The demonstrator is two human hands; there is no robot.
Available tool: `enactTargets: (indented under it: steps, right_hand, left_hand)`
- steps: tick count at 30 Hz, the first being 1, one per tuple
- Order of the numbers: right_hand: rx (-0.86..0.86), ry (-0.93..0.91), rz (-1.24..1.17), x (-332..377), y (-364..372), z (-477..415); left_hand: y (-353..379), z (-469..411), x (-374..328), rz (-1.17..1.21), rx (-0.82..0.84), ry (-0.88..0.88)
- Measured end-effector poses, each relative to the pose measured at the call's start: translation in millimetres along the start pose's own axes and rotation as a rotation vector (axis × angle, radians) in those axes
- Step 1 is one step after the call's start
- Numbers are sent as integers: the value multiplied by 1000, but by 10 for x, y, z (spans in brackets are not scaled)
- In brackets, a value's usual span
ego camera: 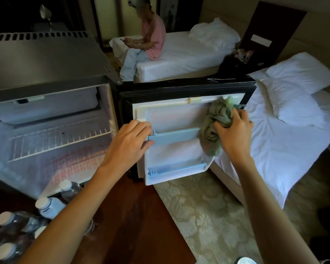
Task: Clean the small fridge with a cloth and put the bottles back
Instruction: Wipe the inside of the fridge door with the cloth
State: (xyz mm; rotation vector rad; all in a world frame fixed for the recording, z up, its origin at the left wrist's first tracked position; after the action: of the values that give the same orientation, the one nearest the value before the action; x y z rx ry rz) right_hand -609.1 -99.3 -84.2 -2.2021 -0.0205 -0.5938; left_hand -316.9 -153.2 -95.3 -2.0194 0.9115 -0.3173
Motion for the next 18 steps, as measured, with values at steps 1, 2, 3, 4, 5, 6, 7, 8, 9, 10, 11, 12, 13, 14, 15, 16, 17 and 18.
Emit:
enactTargets:
  steps: [1, 2, 3, 4, 5, 6, 7, 8, 9, 10, 11, 12, 13, 14, 15, 16, 17, 18]
  right_hand:
    - [-10, 19, -19, -23, 12, -7]
    - [-3, 9, -23, 32, 46, 6]
    - [10, -17, -22, 140, 97, 39]
    - [20, -58, -26, 294, 151, 96]
    - [39, -103, -42, 481, 227, 171]
    - [63, -153, -68, 708, 298, 266]
    - [80, -213, -96, 948, 365, 369]
    - [75, -285, -113, 1184, 430, 472]
    - [58, -344, -123, 1378, 479, 573]
    - [43, -369, -130, 1502, 511, 649]
    - [34, -355, -145, 1532, 531, 682]
    - [37, -325, -165, 1493, 535, 680]
    - [44, -291, -184, 1403, 528, 666]
    - [43, -265, -190, 1286, 501, 649]
    - [40, -239, -184, 1146, 469, 619]
    - [28, -213, -176, 1006, 414, 582]
    - [14, -171, -173, 843, 354, 533]
    - [-3, -125, -173, 660, 296, 475]
  left_hand:
    - [1, -5, 6, 2, 3, -5]
    - [0, -5, 11, 4, 7, -8]
    - [0, -7, 14, 5, 16, -8]
    - [7, -7, 19, 5, 25, -5]
    - [18, -6, 26, 3, 36, -4]
    - [30, -1, 33, -1, 46, -5]
    - [39, 7, 34, -4, 53, -10]
    - [47, 17, 41, -4, 55, -16]
    - [49, 27, 50, 1, 55, -22]
    - [51, 35, 62, 5, 53, -23]
    - [52, 40, 71, 0, 51, -16]
    - [53, 47, 80, -12, 49, -5]
    - [57, 53, 86, -24, 50, 6]
    - [64, 57, 92, -32, 51, 14]
    - [70, 59, 95, -35, 55, 15]
    - [76, 60, 95, -34, 61, 13]
    - [76, 61, 88, -30, 66, 9]
    - [79, 60, 83, -26, 68, 6]
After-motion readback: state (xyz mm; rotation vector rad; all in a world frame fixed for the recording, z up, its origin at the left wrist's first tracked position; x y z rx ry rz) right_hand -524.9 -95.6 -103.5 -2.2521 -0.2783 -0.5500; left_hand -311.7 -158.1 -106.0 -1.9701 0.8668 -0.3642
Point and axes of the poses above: each hand's wrist, its own z-axis away from the middle knuckle, its own y-axis out of the palm, x = y × z, the point moved 6 cm from there along -z, towards the middle knuckle, and after that the axes turned 10 degrees about -y, right-handed, at the moved point
